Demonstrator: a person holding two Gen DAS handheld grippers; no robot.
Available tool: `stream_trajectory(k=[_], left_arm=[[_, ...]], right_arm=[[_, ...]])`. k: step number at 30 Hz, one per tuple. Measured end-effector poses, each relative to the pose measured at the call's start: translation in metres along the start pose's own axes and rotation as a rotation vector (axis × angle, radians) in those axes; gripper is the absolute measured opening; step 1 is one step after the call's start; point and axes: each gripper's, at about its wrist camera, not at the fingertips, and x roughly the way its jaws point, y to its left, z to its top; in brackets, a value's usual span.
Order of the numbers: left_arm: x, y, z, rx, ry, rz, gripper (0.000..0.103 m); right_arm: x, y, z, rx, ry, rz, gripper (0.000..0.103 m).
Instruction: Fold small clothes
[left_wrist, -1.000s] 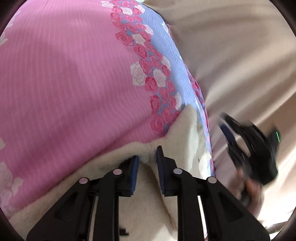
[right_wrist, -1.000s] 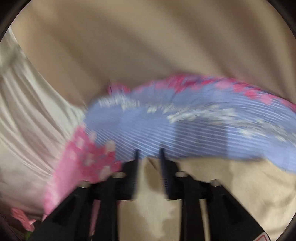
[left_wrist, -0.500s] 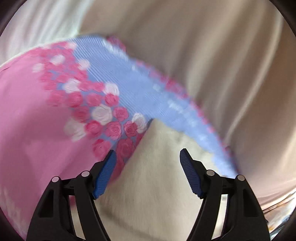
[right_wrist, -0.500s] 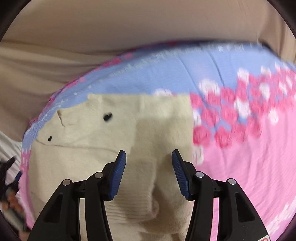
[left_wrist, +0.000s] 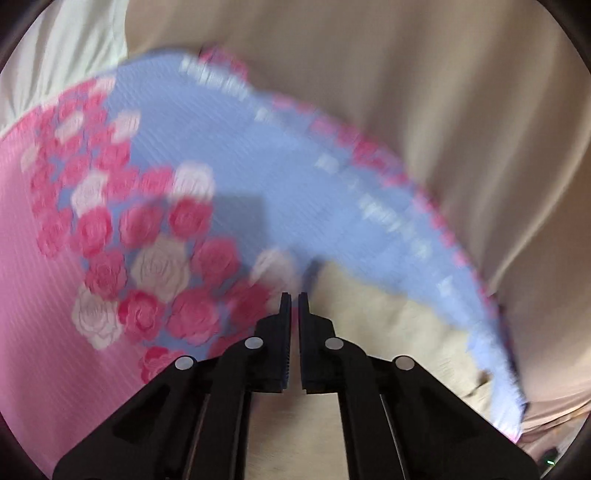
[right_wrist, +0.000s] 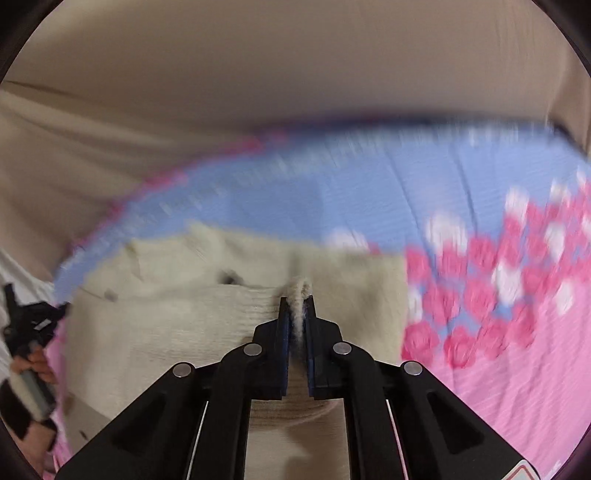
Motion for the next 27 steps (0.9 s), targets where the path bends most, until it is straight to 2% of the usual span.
stream_trajectory(k=[1,2,4,5,6,7,11,16,19,21,27], left_arm=[[0.000,0.004,-0.006,0.005,0.020,0.017,0.003],[-0.006,0.007,-0.010,0.005,0.011,0.001,0.004],[-0.035,0.019,-0.024,0.007,-0.014,-0.059,0.016],[-0.044,0.025,-0.030,0.010,-0.018,-0.065,0.034],[-0.056,0.030,-0.037,0.018,-0.025,-0.067,0.047],[-0.071,0.038,-0.050,0.031,-0.040,-0.061,0.050],[-0.109,0.075,-0.104,0.074,0.003,-0.038,0.052],[-0.141,0.140,-0.175,0.014,0.090,0.016,0.056],[-0.163,0.171,-0.206,-0.010,0.104,0.019,0.056],[-0.175,0.184,-0.222,-0.034,0.110,0.008,0.058],[-0.184,0.192,-0.250,-0.072,0.130,-0.048,0.058]], right_arm=[[-0.011,-0.002,-0.003,0.028,-0.041,-0.007,0.011],[-0.019,-0.003,-0.004,0.047,-0.052,-0.021,0.021],[-0.042,-0.006,-0.015,0.082,-0.097,-0.020,0.037],[-0.053,-0.009,-0.022,0.082,-0.110,-0.013,0.047],[-0.063,-0.012,-0.033,0.080,-0.103,-0.014,0.048],[-0.067,-0.015,-0.043,0.078,-0.080,-0.007,0.048],[-0.094,-0.030,-0.102,0.085,0.009,0.002,0.054],[-0.121,-0.054,-0.201,0.134,0.132,0.035,0.056],[-0.129,-0.057,-0.248,0.115,0.200,0.069,0.057],[-0.136,-0.053,-0.267,0.087,0.198,0.100,0.064],[-0.136,-0.031,-0.292,-0.001,0.227,0.214,0.066]])
